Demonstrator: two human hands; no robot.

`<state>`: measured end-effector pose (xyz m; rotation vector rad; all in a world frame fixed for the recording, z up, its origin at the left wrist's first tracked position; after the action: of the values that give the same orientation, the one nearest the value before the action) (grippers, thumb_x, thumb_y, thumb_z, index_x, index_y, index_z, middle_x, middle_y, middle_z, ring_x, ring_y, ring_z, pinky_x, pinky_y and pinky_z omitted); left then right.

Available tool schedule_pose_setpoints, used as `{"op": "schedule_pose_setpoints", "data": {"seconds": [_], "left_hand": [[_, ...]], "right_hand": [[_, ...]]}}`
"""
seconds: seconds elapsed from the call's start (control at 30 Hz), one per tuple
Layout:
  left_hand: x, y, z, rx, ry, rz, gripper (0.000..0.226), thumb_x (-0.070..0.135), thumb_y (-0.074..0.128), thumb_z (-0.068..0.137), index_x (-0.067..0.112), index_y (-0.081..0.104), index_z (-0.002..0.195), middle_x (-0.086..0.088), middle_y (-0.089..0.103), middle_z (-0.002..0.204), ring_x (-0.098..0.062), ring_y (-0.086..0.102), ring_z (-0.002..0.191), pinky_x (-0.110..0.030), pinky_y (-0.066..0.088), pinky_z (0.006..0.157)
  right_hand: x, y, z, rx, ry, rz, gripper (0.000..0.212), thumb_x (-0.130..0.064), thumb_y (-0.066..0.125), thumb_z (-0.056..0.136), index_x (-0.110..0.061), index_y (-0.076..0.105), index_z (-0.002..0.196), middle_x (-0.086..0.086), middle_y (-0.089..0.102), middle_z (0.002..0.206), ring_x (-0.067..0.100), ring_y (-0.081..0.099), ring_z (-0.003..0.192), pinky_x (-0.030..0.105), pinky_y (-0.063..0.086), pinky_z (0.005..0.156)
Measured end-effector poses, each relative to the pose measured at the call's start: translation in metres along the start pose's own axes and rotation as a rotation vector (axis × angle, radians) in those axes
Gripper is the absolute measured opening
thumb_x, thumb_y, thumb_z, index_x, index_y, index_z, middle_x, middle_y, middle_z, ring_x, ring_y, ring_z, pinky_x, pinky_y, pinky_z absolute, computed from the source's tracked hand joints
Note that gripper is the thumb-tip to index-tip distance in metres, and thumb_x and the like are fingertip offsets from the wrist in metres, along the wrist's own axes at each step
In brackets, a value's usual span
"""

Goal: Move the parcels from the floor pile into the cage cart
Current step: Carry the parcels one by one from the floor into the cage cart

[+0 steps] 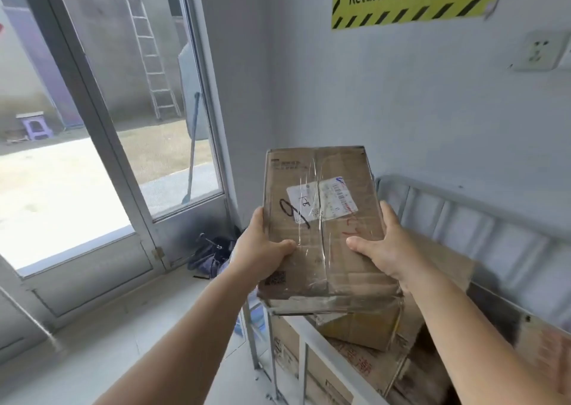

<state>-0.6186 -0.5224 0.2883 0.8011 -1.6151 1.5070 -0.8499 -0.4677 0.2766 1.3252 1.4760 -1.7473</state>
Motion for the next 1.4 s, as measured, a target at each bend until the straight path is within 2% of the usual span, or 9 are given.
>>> {"op": "schedule_pose_setpoints", "data": {"seconds": [0.17, 0.23, 0.47, 0.6, 0.8, 1.03, 1.17, 1.33, 1.4], "left_hand": [[0.004, 0.065, 0.044, -0.088, -0.069, 0.121, 0.055, 0.029, 0.067, 0.086, 0.023, 0.040, 0.133, 0.009, 0.057, 0.108, -0.017, 0.056, 0.093, -0.030, 0.049, 0.080], [0.002, 0.083, 0.058, -0.121, -0.083, 0.178, 0.048, 0.031, 0.065, 0.087, 0.020, 0.042, 0.128, 0.008, 0.057, 0.107, -0.018, 0.054, 0.092, -0.030, 0.046, 0.080], [-0.006, 0.112, 0.096, -0.190, -0.124, 0.245, 0.057, 0.033, 0.063, 0.089, 0.015, 0.036, 0.136, 0.004, 0.054, 0.105, -0.021, 0.054, 0.091, -0.031, 0.047, 0.077], [-0.011, 0.121, 0.105, -0.226, -0.146, 0.315, 0.059, 0.034, 0.061, 0.091, 0.011, 0.034, 0.138, -0.005, 0.056, 0.126, -0.025, 0.055, 0.104, -0.030, 0.044, 0.081], [-0.011, 0.126, 0.112, -0.243, -0.158, 0.363, 0.044, 0.037, 0.061, 0.090, 0.017, 0.040, 0.124, -0.005, 0.061, 0.114, -0.025, 0.061, 0.097, -0.039, 0.053, 0.084], [-0.003, 0.119, 0.100, -0.214, -0.097, 0.435, 0.043, 0.039, 0.056, 0.089, 0.016, 0.044, 0.124, -0.008, 0.059, 0.115, -0.026, 0.058, 0.099, -0.039, 0.051, 0.084], [-0.003, 0.105, 0.085, -0.193, -0.076, 0.449, 0.044, 0.038, 0.053, 0.092, 0.014, 0.044, 0.127, -0.010, 0.053, 0.127, -0.028, 0.055, 0.109, -0.039, 0.047, 0.090], [-0.012, 0.077, 0.054, -0.137, -0.040, 0.499, 0.053, 0.041, 0.049, 0.096, 0.011, 0.037, 0.137, -0.009, 0.044, 0.142, -0.027, 0.047, 0.123, -0.036, 0.041, 0.090], [-0.018, 0.061, 0.036, -0.116, -0.042, 0.502, 0.061, 0.042, 0.049, 0.096, 0.012, 0.030, 0.146, -0.008, 0.037, 0.150, -0.026, 0.042, 0.130, -0.036, 0.039, 0.097]], "right_hand": [[0.052, -0.017, 0.051, 0.022, 0.130, -0.026, 0.102, -0.038, 0.077, 0.080, -0.038, 0.007, 0.155, -0.003, 0.036, 0.155, 0.023, 0.043, 0.135, 0.042, 0.039, 0.108], [0.069, -0.018, 0.070, 0.015, 0.163, -0.059, 0.100, -0.043, 0.075, 0.078, -0.040, 0.010, 0.154, -0.002, 0.040, 0.154, 0.023, 0.046, 0.132, 0.041, 0.042, 0.104], [0.096, -0.015, 0.111, 0.001, 0.239, -0.108, 0.095, -0.046, 0.072, 0.080, -0.039, 0.013, 0.154, 0.001, 0.045, 0.150, 0.025, 0.049, 0.130, 0.041, 0.042, 0.105], [0.104, -0.011, 0.122, -0.025, 0.265, -0.158, 0.095, -0.047, 0.070, 0.082, -0.034, 0.011, 0.156, 0.001, 0.039, 0.154, 0.024, 0.042, 0.136, 0.041, 0.038, 0.108], [0.105, -0.011, 0.131, -0.068, 0.272, -0.231, 0.093, -0.044, 0.065, 0.089, -0.027, 0.006, 0.158, 0.003, 0.031, 0.158, 0.026, 0.035, 0.141, 0.039, 0.033, 0.110], [0.081, -0.008, 0.127, -0.052, 0.186, -0.470, 0.085, -0.046, 0.061, 0.090, -0.012, 0.018, 0.155, 0.008, 0.021, 0.159, 0.030, 0.034, 0.140, 0.041, 0.035, 0.108], [0.064, 0.004, 0.110, -0.010, 0.087, -0.741, 0.086, -0.061, 0.047, 0.090, -0.017, 0.014, 0.156, 0.003, 0.012, 0.163, 0.029, 0.017, 0.148, 0.048, 0.024, 0.117], [0.040, 0.031, 0.079, -0.039, -0.066, -0.789, 0.084, -0.063, 0.039, 0.093, -0.018, 0.009, 0.157, 0.000, 0.005, 0.165, 0.024, 0.007, 0.151, 0.046, 0.010, 0.120], [0.030, 0.046, 0.065, -0.057, -0.119, -0.771, 0.080, -0.061, 0.040, 0.094, -0.019, 0.013, 0.156, 0.000, 0.008, 0.165, 0.024, 0.007, 0.151, 0.047, 0.009, 0.120]]}}
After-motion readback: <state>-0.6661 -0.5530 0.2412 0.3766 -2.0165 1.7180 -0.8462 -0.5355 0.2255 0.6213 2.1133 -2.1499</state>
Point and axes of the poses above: each hand's wrist, its own z-axis towards the middle knuckle, its own y-axis out of the palm, x = y × z, the point moved 4 cm from there along z, towards the middle knuckle
